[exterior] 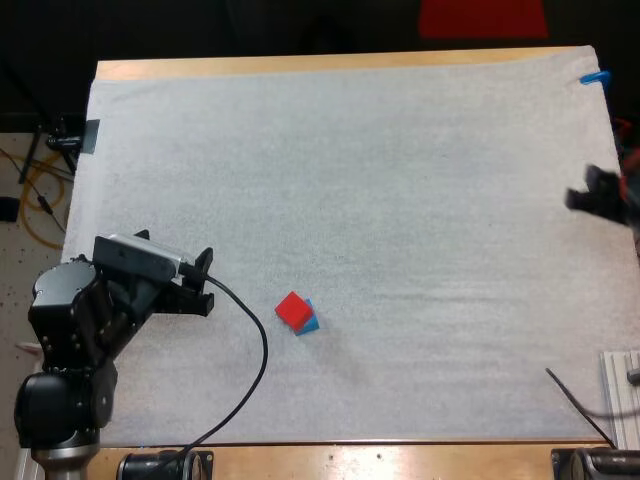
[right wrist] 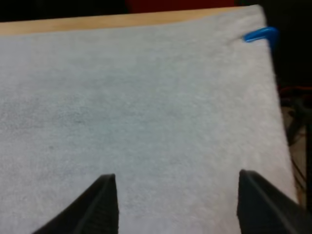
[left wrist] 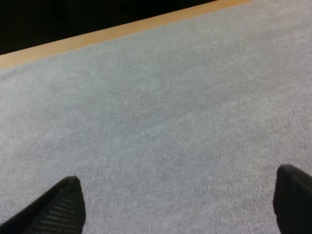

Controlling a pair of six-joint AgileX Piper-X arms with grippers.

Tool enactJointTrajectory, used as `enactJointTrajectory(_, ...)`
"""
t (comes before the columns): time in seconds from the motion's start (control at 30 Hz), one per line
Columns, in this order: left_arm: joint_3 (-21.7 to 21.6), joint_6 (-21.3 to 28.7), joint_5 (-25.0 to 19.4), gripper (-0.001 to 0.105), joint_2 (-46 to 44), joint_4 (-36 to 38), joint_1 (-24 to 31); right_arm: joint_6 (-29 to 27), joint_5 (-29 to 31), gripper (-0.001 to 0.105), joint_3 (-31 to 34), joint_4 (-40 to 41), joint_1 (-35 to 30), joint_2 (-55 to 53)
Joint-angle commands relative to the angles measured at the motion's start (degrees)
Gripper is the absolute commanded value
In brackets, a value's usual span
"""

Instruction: Stack red cube on blue cube

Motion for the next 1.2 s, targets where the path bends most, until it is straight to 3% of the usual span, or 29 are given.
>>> enactJointTrajectory(0.0,-0.32,-0.59,-0.6,0.076,-0.96,1.11,-0.02,-1.12,-0.52,0.052,2.17,0.18,-0.82,-4.58)
enactJointTrajectory(0.17,-0.32,-0.59,-0.6,0.076,-6.54,4.12,-0.15,-1.32,-0.99,0.052,8.61,1.61,-0.57,-16.9)
enactJointTrajectory(0.4,0.37,-0.17,-0.6,0.076,-21.38,7.17,-0.15,-1.32,-1.81,0.052,15.99,6.93,-0.59,-34.32)
enactJointTrajectory(0.83,6.74,-0.17,-1.91,0.076,-45.5,16.7,-0.04,-0.38,-4.2,0.052,25.09,12.72,-0.59,-57.56)
enactJointTrajectory(0.93,6.33,-0.17,-3.84,0.076,-45.17,21.18,0.07,-0.38,-4.2,0.052,25.68,12.74,-0.59,-59.63)
enactJointTrajectory(1.17,6.94,-0.43,-8.5,0.076,-45.21,19.59,0.08,-0.83,-4.34,0.052,26.94,8.87,-0.59,-59.34)
